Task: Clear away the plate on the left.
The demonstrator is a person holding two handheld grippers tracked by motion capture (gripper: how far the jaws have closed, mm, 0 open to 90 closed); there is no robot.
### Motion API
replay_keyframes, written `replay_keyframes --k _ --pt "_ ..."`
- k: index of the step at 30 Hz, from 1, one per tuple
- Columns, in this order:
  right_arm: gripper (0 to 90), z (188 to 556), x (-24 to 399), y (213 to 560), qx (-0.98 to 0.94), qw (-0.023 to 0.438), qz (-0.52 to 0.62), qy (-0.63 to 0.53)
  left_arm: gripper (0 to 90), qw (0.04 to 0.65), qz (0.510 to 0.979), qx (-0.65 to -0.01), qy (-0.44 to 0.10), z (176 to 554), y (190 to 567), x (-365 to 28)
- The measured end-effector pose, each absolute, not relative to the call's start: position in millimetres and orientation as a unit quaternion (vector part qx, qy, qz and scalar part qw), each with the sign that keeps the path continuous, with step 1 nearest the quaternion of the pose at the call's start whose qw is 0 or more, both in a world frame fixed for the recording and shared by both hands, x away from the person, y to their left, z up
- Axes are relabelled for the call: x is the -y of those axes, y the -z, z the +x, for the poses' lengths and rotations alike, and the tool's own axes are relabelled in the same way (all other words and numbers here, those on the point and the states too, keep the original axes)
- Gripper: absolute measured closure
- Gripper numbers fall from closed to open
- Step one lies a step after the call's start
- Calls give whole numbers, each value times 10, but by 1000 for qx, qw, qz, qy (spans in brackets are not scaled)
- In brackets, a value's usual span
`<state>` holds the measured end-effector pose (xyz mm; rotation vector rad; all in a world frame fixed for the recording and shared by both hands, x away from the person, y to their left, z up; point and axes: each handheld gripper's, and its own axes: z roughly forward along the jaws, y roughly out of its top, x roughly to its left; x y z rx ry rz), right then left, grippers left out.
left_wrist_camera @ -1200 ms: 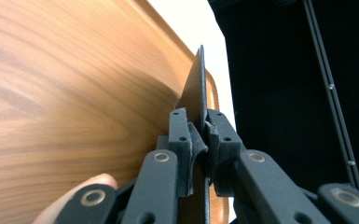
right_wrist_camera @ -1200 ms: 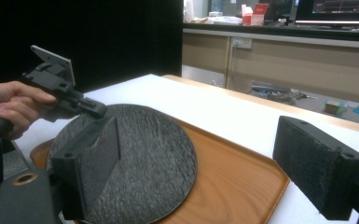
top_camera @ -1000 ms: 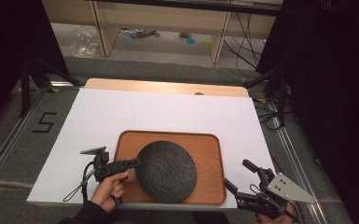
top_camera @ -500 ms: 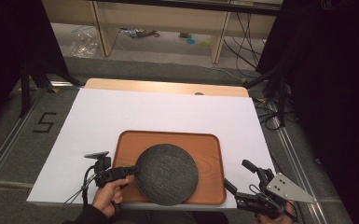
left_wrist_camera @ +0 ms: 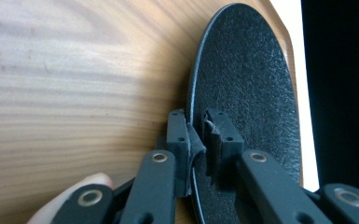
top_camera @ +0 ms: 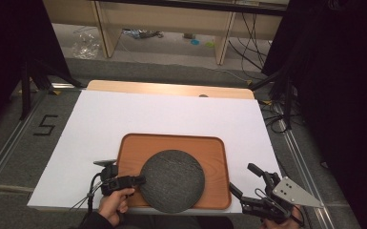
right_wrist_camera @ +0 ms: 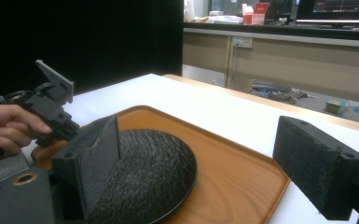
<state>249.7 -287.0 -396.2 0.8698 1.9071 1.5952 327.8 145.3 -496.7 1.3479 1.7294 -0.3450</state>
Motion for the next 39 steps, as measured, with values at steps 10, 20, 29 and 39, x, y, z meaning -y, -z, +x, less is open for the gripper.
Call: replay_keyframes --k 10,20,29,39 --pt "159 2500 2872 3963 -702 250 318 -586 791 440 556 -693 127 3282 4948 -1436" --pt "159 2497 2873 3969 -703 249 322 -583 533 437 586 -678 76 3309 4777 -1444" --pt "159 2498 2872 3973 -704 249 324 -582 426 429 620 -656 33 3319 4615 -1484" --pt "159 2506 2859 3980 -698 247 321 -590 347 416 680 -597 -94 3283 4373 -1467"
